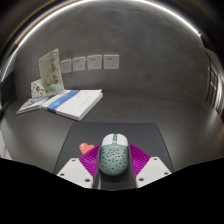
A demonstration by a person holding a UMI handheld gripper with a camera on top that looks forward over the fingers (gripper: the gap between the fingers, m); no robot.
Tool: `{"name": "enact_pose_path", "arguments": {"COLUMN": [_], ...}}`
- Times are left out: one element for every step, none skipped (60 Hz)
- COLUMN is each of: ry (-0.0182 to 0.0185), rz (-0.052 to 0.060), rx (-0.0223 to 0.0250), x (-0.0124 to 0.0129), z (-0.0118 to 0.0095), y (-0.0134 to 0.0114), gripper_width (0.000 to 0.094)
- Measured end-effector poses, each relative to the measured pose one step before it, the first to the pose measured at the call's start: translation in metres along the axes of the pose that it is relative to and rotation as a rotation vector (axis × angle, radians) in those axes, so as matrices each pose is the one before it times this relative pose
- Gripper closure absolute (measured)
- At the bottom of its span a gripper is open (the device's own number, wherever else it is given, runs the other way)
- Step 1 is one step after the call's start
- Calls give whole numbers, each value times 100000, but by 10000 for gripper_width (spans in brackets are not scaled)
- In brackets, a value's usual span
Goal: Arrange mouse
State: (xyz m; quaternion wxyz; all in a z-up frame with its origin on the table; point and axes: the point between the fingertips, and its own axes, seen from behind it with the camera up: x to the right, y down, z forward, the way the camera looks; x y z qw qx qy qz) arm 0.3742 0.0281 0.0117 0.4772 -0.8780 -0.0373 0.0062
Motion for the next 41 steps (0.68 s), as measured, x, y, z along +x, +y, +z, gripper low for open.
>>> {"name": "enact_pose_path", "arguments": {"ry": [-390, -388, -339, -449, -821, -973, -804, -676, -710, -693, -683, -631, -554, -205, -289, -435, -349, -411, -315, -388, -570, -401, -375, -411, -447, -518, -606, -374, -373, -145, 125, 442, 585, 691, 846, 939, 1025, 817, 978, 887, 831], "rz": [285, 329, 211, 294, 90, 323, 391, 570, 609, 515, 238, 274, 123, 66, 374, 339, 350, 308, -24, -44, -178, -158, -77, 29, 90, 32, -118, -115, -129, -98, 18, 53, 85, 172, 229, 281, 361, 276, 256, 394, 567], "rx": [-420, -438, -879, -470, -430, 935, 1030, -217, 341, 503, -130, -378, -295, -589, -514, -339, -172, 199, 412, 632, 784, 721, 597, 546, 520, 414, 454, 99, 247, 272, 184, 110, 119, 67, -36, -122, -203, -349, -301, -167, -48], "x": [226, 180, 129, -33, 10, -64, -8, -7, -8, -15, -9, -1, 19, 226, -117, -36, -18, 2, 18, -23, -75, -29, -7, -6, -28, -36, -2, -24, -10, 19, 117, 173, 192, 233, 281, 296, 356, 362, 454, 313, 282], "z": [154, 147, 77, 213, 185, 219, 61, -3, 48, 44, 19, -13, -59, -475, 112, -107, -240, -281, -359, -713, -469, -509, -573, -613, -670, -709, -669, -1081, -723, -657, -753, -768, -786, -771, -740, -743, -727, -68, -836, -667, -514], "y": [226, 223, 32, 362, 228, 41, -184, 124, -52, -100, 13, 38, 29, -13, 56, -1, 30, -27, -54, -54, -113, -100, -71, -34, 12, 48, 56, 150, 149, 202, 243, 265, 327, 346, 378, 404, 462, 234, 502, 490, 517], "gripper_width": [513, 511, 507, 487, 475, 466, 447, 434, 426, 405, 354, 345, 302, 256, 210, 164, 118, 72, 77, 86, 90, 96, 95, 92, 94, 93, 94, 94, 93, 94, 94, 94, 94, 93, 94, 97, 98, 97, 98, 97, 96]}}
